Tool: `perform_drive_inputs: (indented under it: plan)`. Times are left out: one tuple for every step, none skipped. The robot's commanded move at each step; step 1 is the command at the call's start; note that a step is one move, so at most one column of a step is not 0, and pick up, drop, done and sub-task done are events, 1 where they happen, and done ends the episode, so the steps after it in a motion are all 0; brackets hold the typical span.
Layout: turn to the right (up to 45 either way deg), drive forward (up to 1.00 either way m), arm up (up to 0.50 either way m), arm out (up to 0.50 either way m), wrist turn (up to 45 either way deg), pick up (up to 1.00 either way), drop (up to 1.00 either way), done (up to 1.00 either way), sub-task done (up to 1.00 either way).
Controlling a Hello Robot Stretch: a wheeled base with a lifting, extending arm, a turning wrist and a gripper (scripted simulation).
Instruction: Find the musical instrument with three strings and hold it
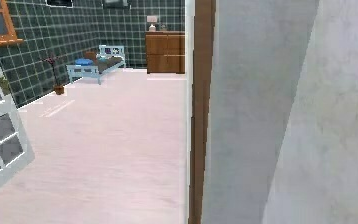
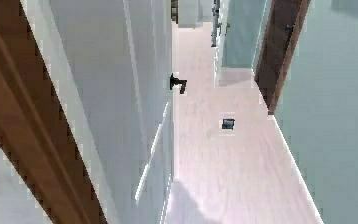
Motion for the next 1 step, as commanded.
perform_drive_inputs:
  plan:
    - [-42.0, 0.0, 0.0, 0.0, 0.0, 0.0, 0.0, 0.0, 0.0]
